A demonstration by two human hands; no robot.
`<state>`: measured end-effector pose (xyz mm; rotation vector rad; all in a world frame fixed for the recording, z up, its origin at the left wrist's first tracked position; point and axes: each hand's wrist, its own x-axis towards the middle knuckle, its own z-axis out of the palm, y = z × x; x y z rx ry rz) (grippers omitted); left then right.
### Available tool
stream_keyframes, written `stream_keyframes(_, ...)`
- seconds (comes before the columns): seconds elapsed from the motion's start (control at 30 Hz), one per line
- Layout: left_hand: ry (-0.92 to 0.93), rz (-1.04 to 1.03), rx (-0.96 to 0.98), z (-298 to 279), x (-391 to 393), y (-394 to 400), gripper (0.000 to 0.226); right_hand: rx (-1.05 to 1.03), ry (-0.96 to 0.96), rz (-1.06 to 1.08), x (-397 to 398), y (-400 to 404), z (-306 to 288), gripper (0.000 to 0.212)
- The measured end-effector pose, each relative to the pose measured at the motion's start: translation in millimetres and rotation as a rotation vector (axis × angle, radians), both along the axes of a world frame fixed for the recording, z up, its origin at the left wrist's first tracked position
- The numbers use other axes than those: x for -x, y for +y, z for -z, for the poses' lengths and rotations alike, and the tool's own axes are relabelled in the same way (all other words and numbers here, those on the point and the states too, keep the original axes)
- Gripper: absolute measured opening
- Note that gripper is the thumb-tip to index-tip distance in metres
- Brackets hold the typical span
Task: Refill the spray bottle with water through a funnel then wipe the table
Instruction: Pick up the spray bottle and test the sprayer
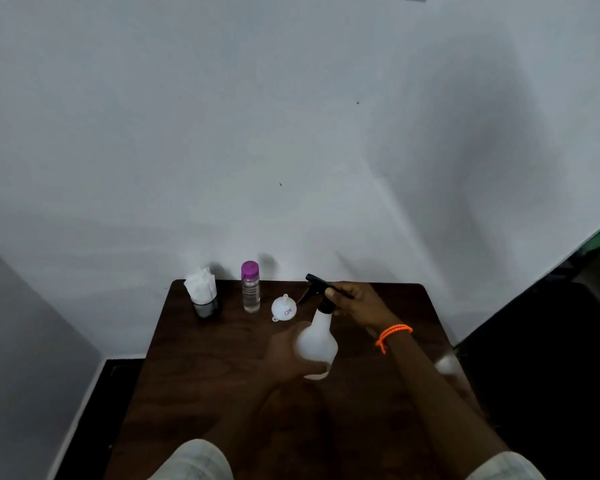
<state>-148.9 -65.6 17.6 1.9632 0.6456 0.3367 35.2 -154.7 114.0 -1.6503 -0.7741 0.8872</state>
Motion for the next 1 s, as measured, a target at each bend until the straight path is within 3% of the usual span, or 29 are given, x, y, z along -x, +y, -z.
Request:
stream_keyframes(0.17,0.008,-0.003,-0.019,-8,11,-3,0.080,0.026,0.107,-0.079,2,-4,-4,0.029)
stream_keyframes(0.23,0.013,-0.066,-0.033,-10,12,-5,0.082,0.065,-0.012,0.071,13,2,-9,0.037)
stream_keyframes(0.33,0.044,-0.135,-0.078,-12,11,-11,0.089,0.100,-0.173,0.344,36,17,-11,0.067)
stream_keyframes(0.4,0.069,-0.153,-0.112,-10,11,-14,0.093,0.115,-0.252,0.412,50,24,-7,0.078)
stream_keyframes(0.57,0.082,-0.104,-0.129,-6,11,-14,0.096,0.097,-0.255,0.482,63,29,-4,0.059)
stream_keyframes(0.73,0.017,-0.091,-0.075,-3,25,-7,0.084,0.018,-0.002,0.299,44,16,-7,0.039)
stream_keyframes(1.0,-0.036,-0.029,-0.040,-9,39,-9,0.077,0.030,0.089,-0.089,18,-6,-16,0.049)
